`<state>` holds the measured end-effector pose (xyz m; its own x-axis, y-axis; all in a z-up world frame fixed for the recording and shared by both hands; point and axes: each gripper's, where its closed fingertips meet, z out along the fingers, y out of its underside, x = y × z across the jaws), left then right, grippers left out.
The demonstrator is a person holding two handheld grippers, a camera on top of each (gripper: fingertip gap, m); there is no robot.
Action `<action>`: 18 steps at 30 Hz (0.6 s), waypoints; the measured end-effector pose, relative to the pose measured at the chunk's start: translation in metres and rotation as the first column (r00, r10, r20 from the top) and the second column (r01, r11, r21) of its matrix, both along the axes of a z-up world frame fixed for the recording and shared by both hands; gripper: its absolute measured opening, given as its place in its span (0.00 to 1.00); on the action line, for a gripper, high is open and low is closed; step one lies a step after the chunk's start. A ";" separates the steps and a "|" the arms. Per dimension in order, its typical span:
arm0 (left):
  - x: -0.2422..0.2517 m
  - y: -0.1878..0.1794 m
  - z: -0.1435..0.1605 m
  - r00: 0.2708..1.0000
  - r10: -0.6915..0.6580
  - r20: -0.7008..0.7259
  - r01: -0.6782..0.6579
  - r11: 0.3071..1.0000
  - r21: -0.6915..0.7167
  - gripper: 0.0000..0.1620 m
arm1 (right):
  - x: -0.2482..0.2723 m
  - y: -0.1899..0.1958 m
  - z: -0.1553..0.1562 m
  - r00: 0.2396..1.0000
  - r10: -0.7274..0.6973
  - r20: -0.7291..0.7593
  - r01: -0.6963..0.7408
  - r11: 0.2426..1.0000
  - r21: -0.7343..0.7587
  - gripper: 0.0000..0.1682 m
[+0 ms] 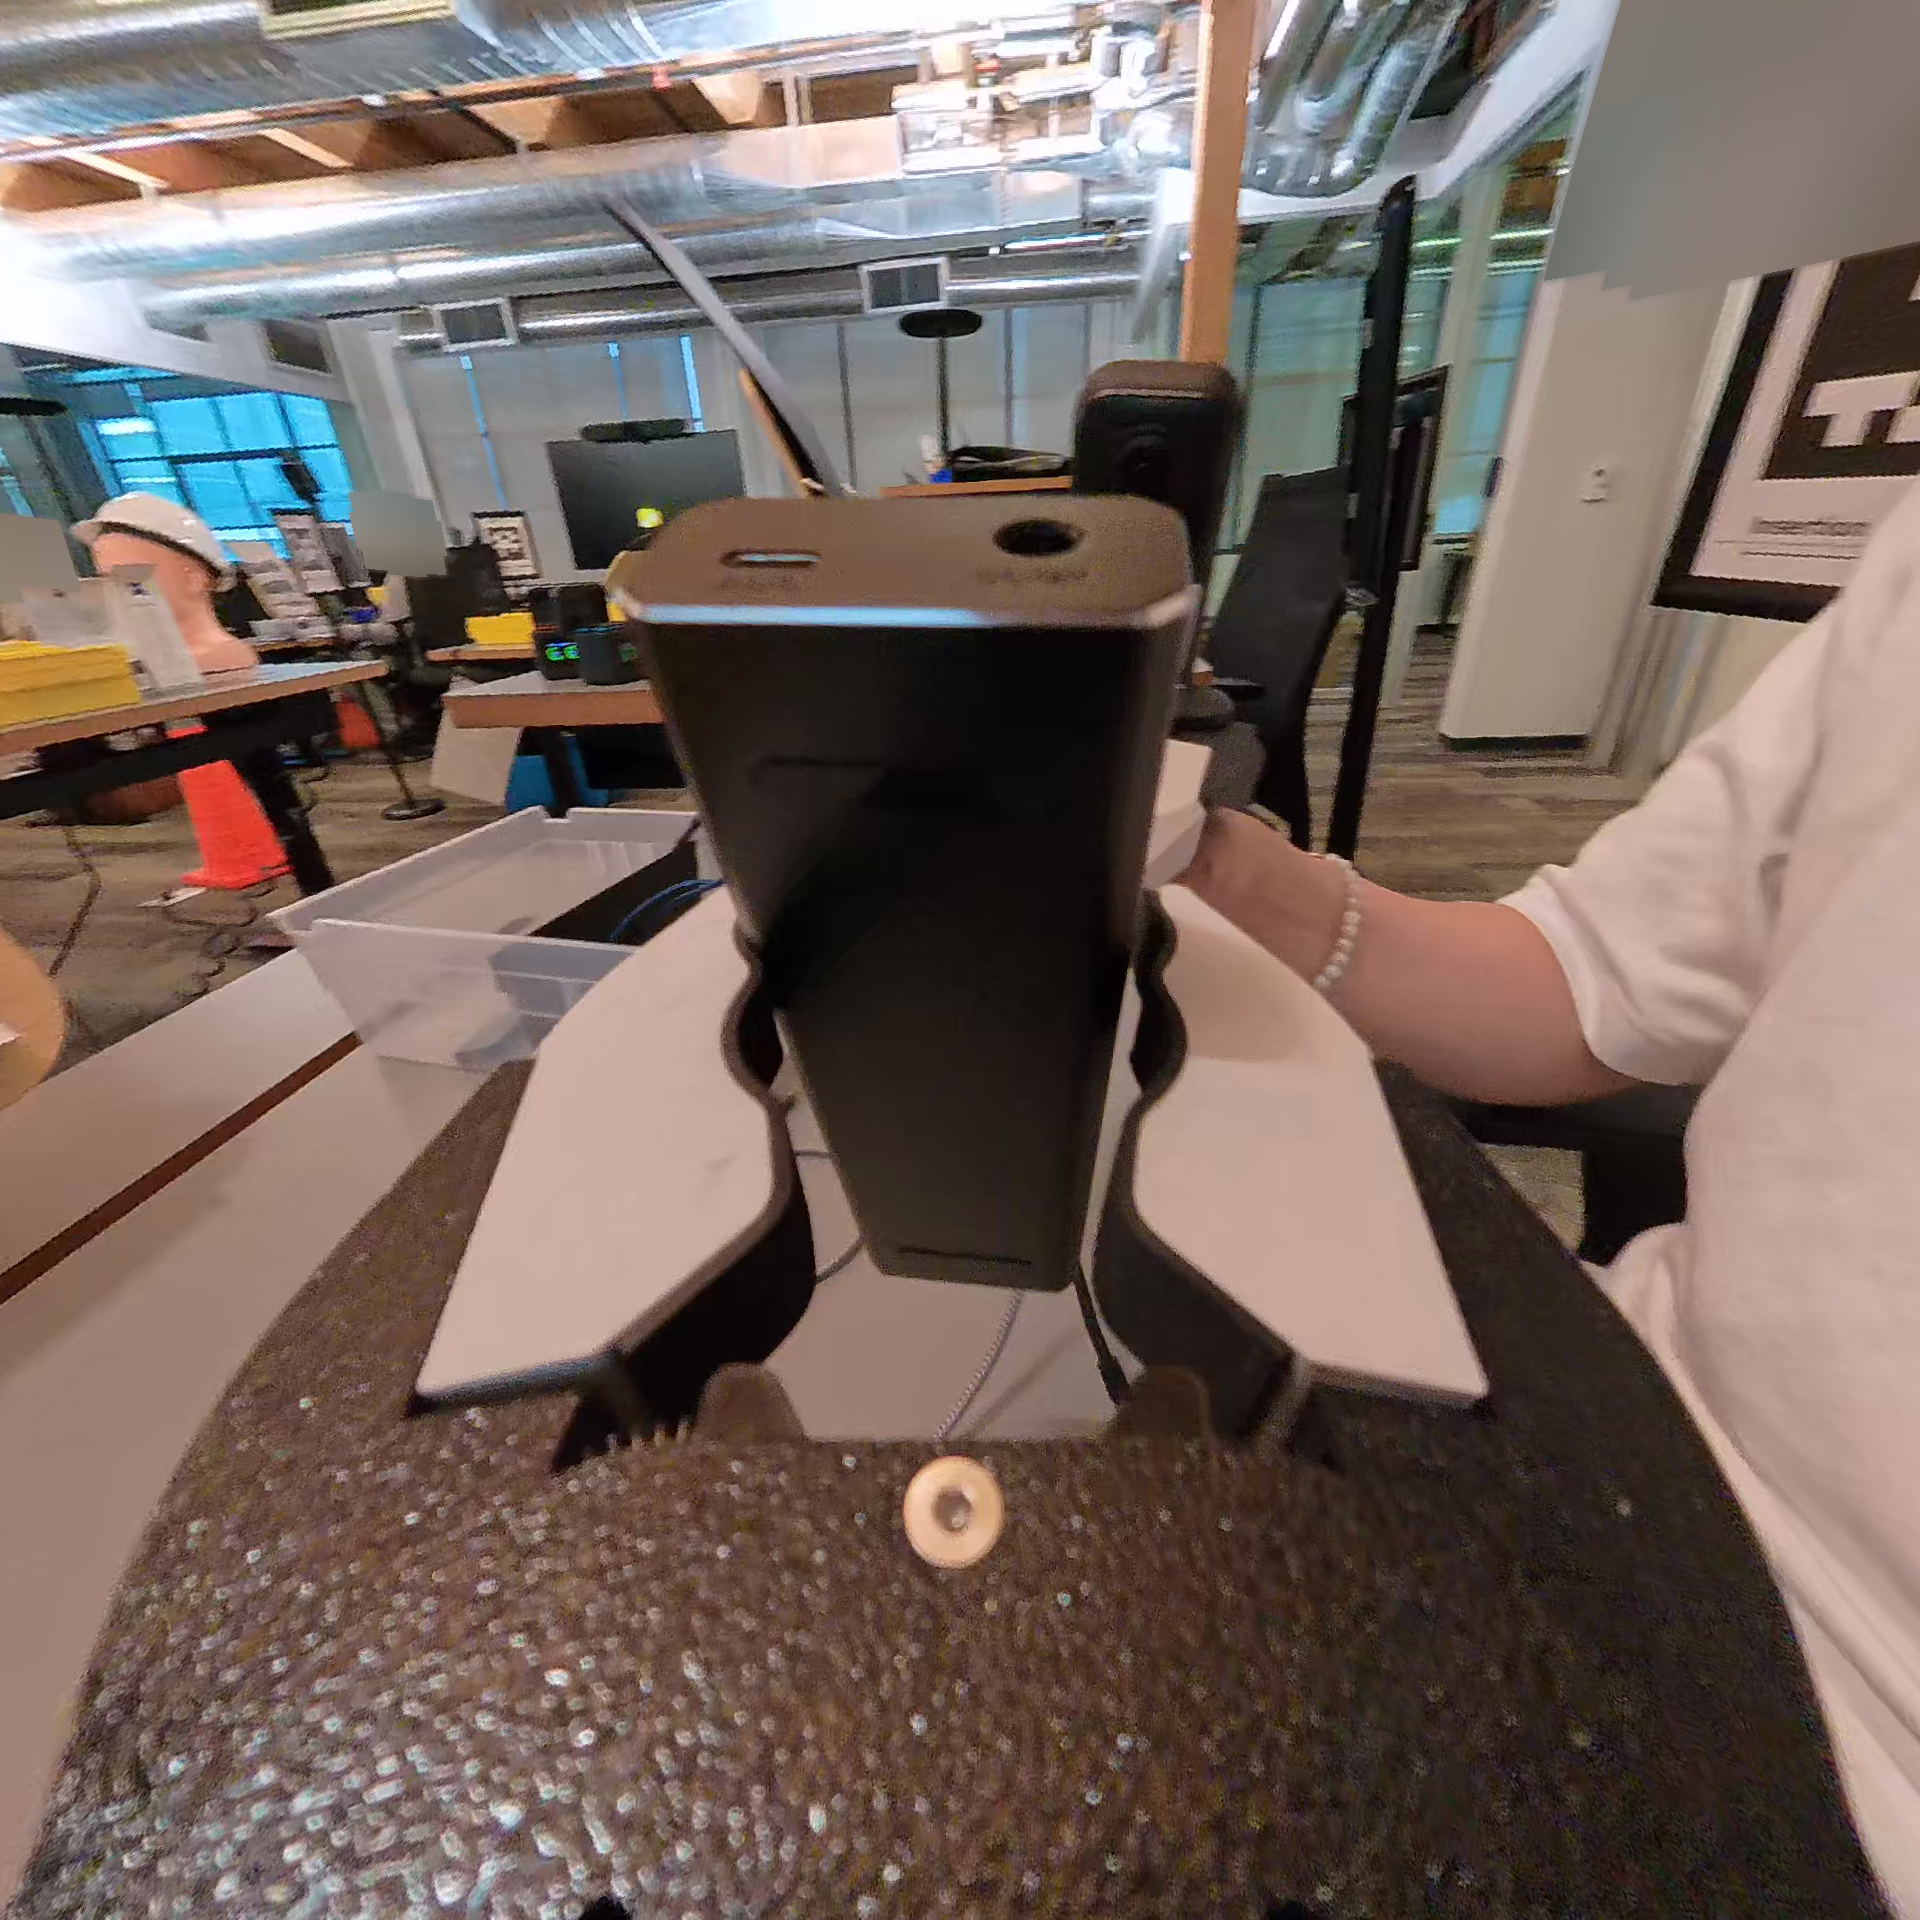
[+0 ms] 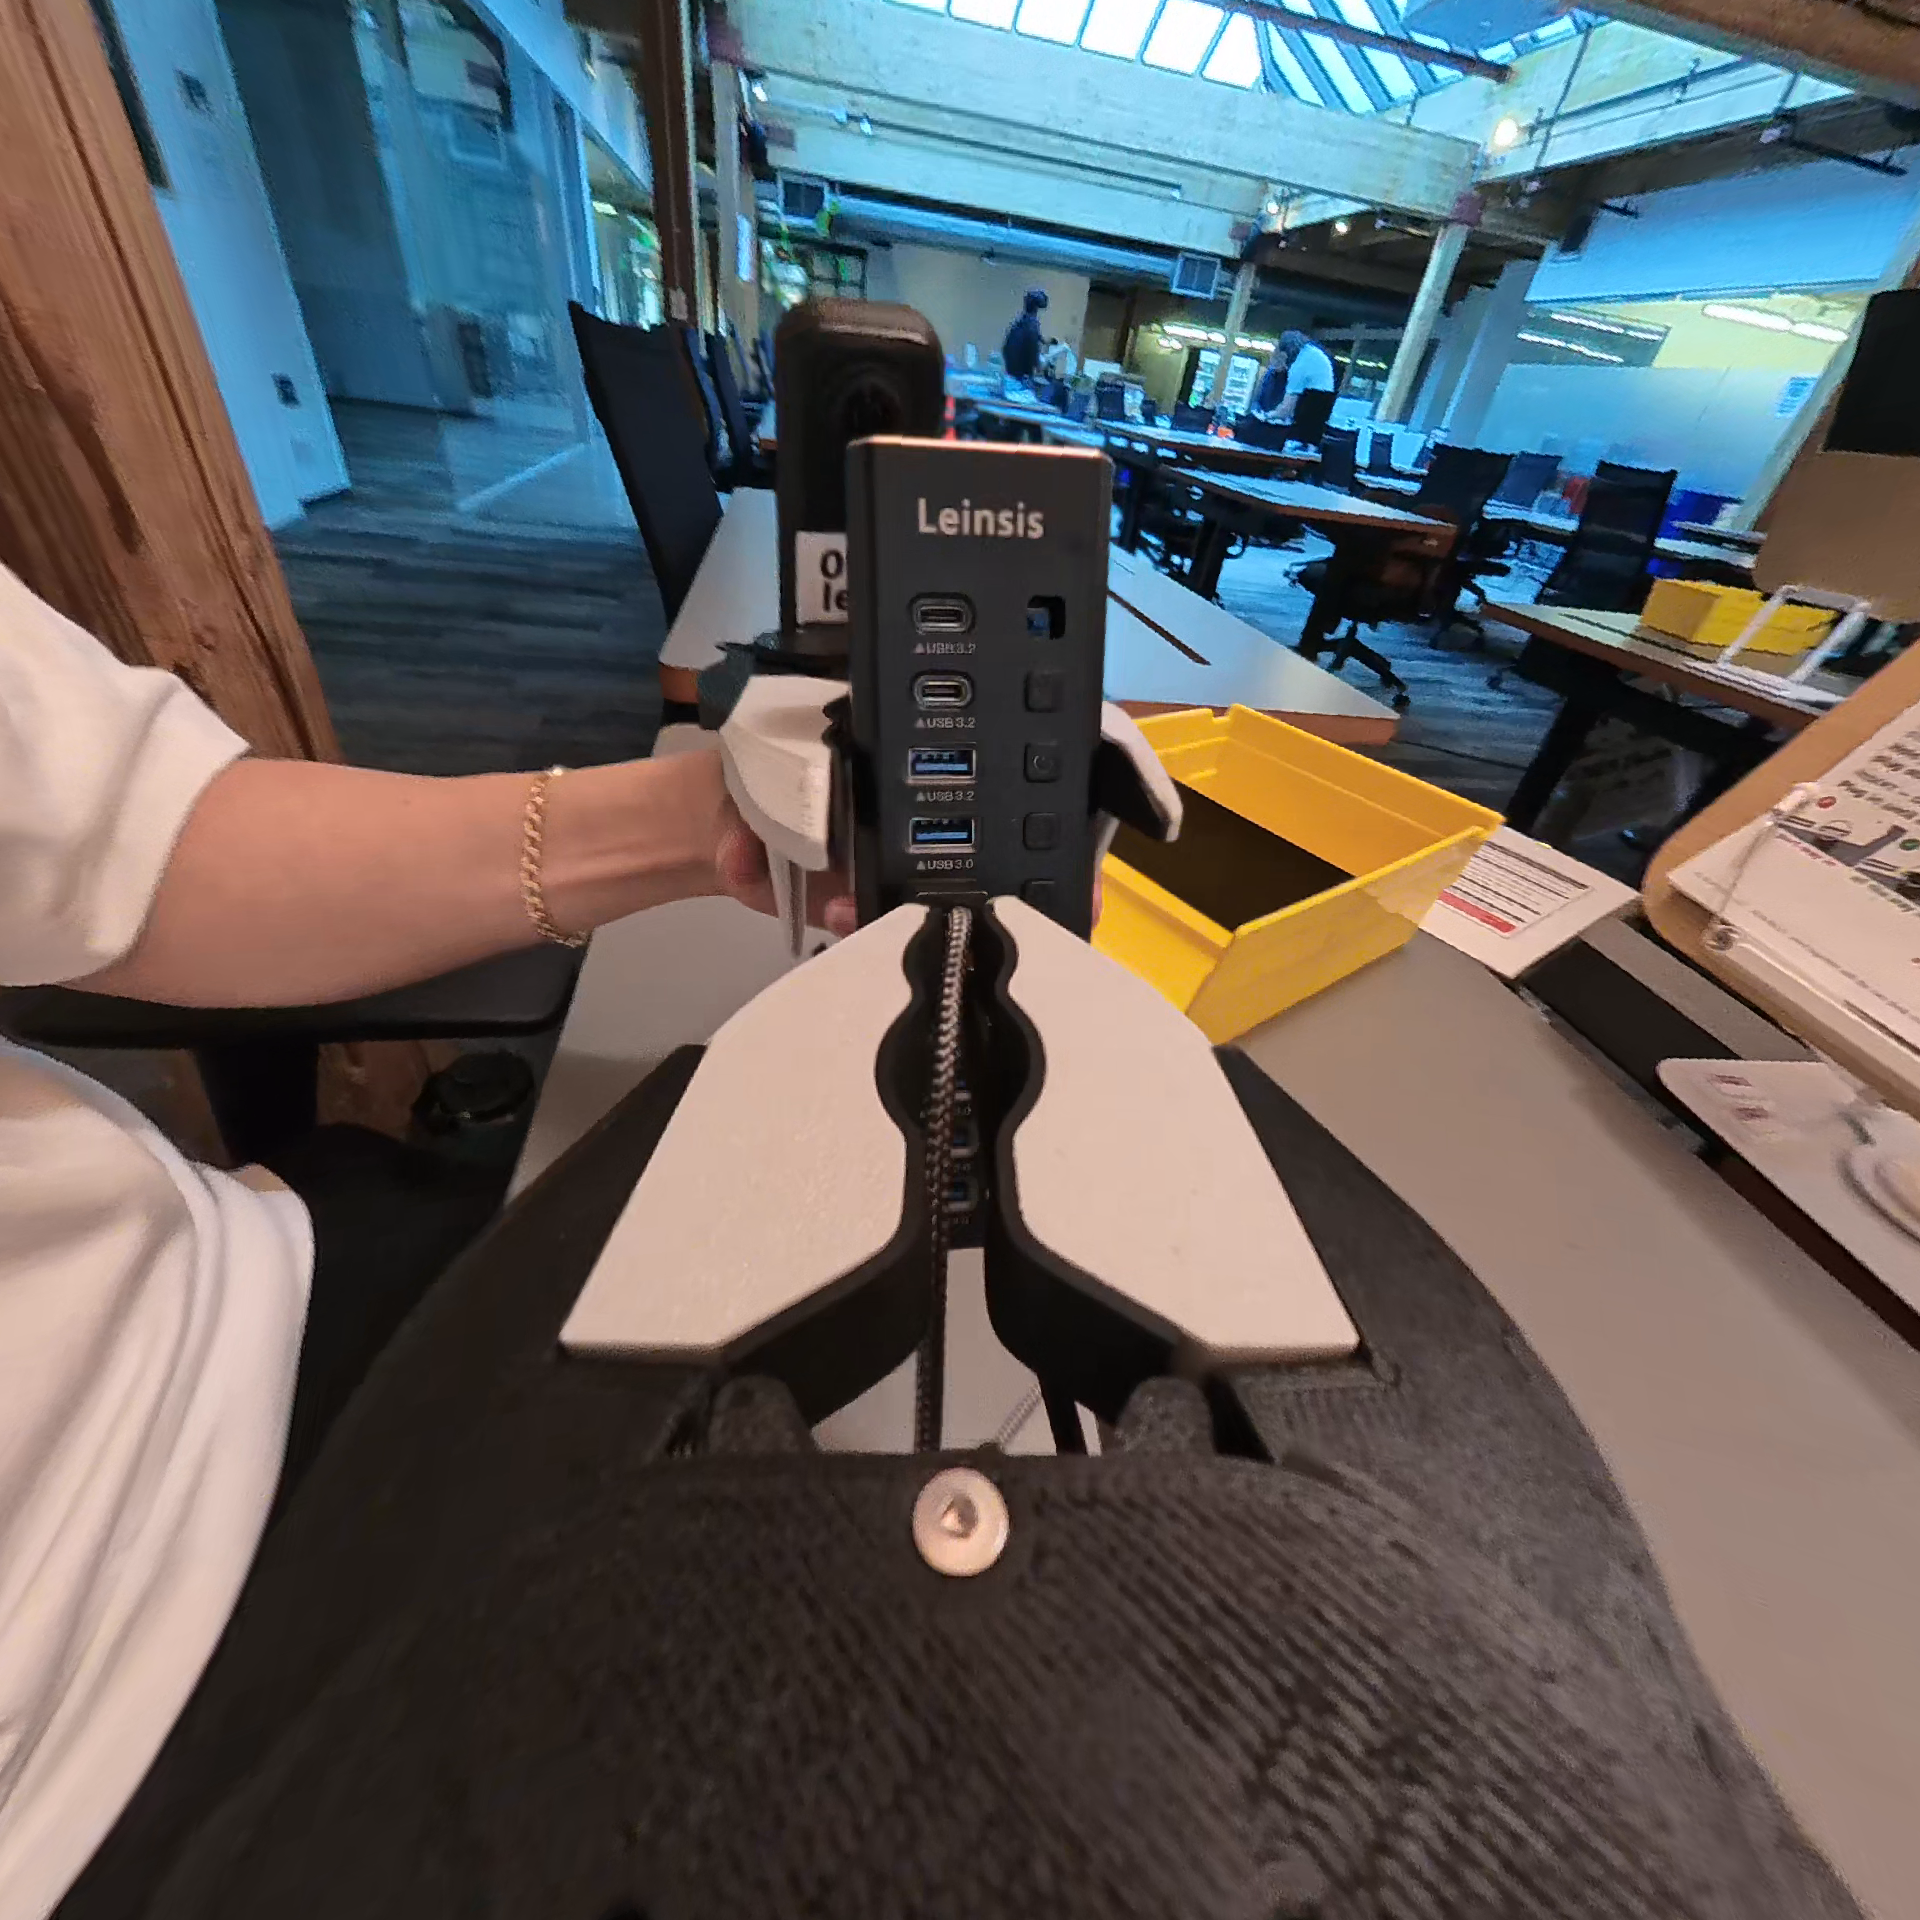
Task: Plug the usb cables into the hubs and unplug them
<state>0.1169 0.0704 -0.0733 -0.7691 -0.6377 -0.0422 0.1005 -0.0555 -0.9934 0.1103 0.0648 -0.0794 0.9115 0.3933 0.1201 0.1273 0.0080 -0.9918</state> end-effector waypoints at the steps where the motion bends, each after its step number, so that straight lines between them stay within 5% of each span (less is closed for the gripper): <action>1: -0.002 -0.001 -0.001 1.000 -0.026 0.000 0.026 1.000 -0.002 0.41 | -0.001 -0.001 0.002 1.000 0.017 -0.020 -0.017 1.000 0.010 0.03; 5: -0.002 -0.008 -0.006 0.996 -0.082 -0.022 0.082 0.997 -0.016 0.54 | -0.002 -0.004 0.010 0.991 0.065 -0.118 -0.059 0.997 0.051 0.03; 14: 0.005 -0.032 -0.015 0.973 -0.207 -0.106 0.190 0.970 -0.154 0.53 | -0.010 -0.002 0.009 0.982 0.116 -0.147 -0.105 0.991 0.079 0.03; 18: 0.011 -0.028 -0.015 0.986 -0.137 -0.095 0.124 0.983 -0.134 0.47 | -0.003 -0.002 0.009 0.992 0.059 -0.114 -0.051 0.996 0.072 0.03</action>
<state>0.1280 0.0428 -0.0882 -0.8419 -0.5269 0.1163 -0.0183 -0.1875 -0.9821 0.1074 0.0633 -0.0706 0.8982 0.4374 0.0438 0.0094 0.0805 -0.9967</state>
